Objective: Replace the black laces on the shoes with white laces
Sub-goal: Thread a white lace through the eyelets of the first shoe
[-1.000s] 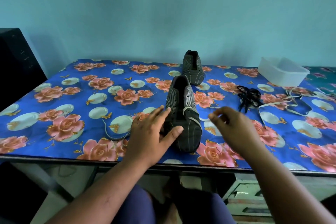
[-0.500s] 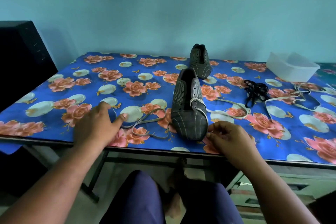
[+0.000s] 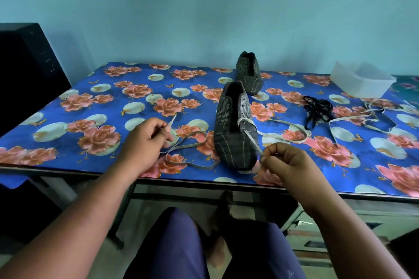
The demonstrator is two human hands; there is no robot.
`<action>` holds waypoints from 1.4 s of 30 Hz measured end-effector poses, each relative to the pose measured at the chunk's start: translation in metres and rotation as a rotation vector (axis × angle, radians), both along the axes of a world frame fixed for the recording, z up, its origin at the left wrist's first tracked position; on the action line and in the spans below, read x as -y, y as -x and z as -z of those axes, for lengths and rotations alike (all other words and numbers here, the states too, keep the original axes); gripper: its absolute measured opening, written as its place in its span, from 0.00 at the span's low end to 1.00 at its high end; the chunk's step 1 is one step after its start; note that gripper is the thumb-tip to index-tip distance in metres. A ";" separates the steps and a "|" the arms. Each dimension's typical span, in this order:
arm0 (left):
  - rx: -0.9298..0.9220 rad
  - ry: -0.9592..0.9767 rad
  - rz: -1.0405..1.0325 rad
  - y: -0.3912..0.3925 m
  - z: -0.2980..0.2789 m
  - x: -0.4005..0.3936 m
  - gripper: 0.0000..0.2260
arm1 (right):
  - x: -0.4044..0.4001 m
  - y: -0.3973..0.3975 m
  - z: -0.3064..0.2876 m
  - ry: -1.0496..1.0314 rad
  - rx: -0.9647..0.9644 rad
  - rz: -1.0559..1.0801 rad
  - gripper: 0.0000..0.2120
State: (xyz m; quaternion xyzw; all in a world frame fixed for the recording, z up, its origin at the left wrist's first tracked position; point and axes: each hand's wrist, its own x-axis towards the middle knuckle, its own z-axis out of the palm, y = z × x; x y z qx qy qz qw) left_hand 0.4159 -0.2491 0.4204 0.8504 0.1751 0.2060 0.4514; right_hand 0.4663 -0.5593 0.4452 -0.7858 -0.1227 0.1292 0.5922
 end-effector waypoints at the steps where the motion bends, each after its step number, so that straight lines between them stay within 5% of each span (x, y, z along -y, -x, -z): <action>1: 0.023 0.164 0.055 0.000 -0.002 0.007 0.05 | -0.002 0.001 -0.002 -0.040 -0.017 -0.011 0.05; 4: 0.026 0.346 0.176 0.000 -0.005 0.024 0.05 | -0.013 0.004 -0.006 -0.173 -0.122 -0.030 0.09; 12: -0.025 -0.130 0.260 -0.021 -0.020 0.052 0.03 | -0.054 -0.005 -0.026 -0.250 -0.136 -0.054 0.06; 16: 0.003 -0.193 0.216 -0.032 -0.025 0.055 0.05 | -0.064 -0.010 -0.037 -0.401 -0.339 -0.038 0.06; 18: 0.000 -0.214 0.204 -0.035 -0.026 0.055 0.05 | -0.060 -0.015 -0.035 -0.289 -0.261 -0.033 0.08; 22: -0.009 -0.311 0.214 -0.040 -0.018 0.051 0.03 | -0.046 -0.030 -0.019 0.403 0.316 0.033 0.10; 28: -0.009 -0.401 0.224 -0.046 -0.016 0.055 0.06 | -0.047 -0.048 -0.010 0.347 0.665 0.148 0.04; 36: -0.011 -0.538 0.224 -0.049 -0.025 0.061 0.06 | -0.056 -0.068 -0.003 0.594 0.853 -0.095 0.08; 42: -0.062 -0.669 0.224 -0.056 -0.031 0.065 0.08 | -0.064 -0.067 -0.014 0.880 0.806 -0.174 0.15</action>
